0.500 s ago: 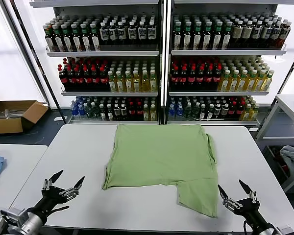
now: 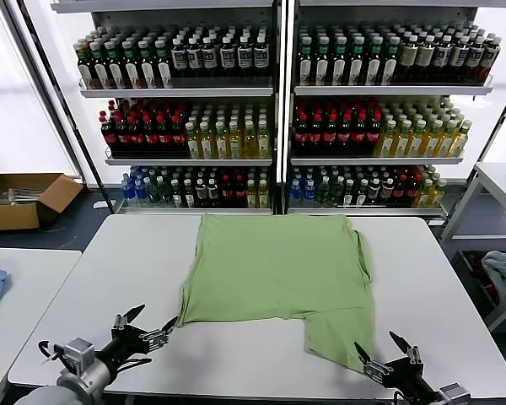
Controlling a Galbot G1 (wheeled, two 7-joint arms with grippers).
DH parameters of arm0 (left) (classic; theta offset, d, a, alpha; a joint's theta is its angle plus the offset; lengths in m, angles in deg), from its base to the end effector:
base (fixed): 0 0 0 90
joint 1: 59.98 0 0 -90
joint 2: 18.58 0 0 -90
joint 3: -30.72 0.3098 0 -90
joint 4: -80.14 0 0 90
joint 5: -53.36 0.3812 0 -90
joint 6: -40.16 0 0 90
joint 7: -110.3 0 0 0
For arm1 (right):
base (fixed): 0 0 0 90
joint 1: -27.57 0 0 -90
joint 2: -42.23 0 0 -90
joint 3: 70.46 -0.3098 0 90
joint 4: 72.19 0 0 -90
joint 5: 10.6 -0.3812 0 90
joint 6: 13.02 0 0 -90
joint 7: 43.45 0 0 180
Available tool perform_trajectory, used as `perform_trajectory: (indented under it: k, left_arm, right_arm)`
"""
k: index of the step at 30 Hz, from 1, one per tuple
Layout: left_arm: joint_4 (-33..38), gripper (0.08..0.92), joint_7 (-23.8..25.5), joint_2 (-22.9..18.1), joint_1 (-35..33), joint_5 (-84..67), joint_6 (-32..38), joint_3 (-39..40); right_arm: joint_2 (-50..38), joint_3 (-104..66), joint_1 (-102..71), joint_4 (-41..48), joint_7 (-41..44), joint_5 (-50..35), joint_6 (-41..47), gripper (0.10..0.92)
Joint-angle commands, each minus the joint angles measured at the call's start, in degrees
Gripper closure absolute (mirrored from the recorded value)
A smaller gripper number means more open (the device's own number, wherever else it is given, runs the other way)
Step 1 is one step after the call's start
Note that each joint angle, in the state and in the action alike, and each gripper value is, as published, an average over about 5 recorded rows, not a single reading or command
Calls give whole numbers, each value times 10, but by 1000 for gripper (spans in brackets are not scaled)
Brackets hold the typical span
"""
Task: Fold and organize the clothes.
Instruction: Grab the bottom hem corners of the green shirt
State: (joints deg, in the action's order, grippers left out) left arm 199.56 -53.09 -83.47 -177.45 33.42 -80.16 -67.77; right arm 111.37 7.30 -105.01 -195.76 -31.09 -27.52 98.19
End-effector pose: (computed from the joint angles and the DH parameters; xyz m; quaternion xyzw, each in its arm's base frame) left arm 0.2498 0.0964 -0.2315 -0.1690 -0.9548 -0.0282 0.2430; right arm 0.1822 -0.0982 -0.2605 0.1124 -0.9613 0.0365 0.2488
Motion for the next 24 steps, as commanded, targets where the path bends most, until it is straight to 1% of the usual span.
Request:
perform_trajectory:
  k: [1,5,8,11,18,21,24]
  left_arm:
    - [-61,177,-28,11,67,-13,-28,65]
    - [-78,177,-26,8,84,-15,-28,66]
    - [-90,177,-23,5,91,-16,-28,70]
    - [-102,177,-19,-2,97,-15,-28,74]
    - [-123,177,-15,-20,106,-16,-27,76]
    - [-133,207,-16,-25,111,-15,-27,77]
    - [-139,262,-18,-29,111,-6,-24,78]
  right_arm:
    - [-6,18,-5,-6,-18,15,35,203]
    - [0,26,-6,-4,-17,15,35,203]
    - [5,34,-5,-4,-16,16,34,223]
    - [11,38,-4,-3,-16,16,34,289]
    - [15,39,-8,-2,-19,14,36,489]
    - [16,39,-9,0,-20,14,35,566]
    - [18,37,-12,-2,-20,9,35,653]
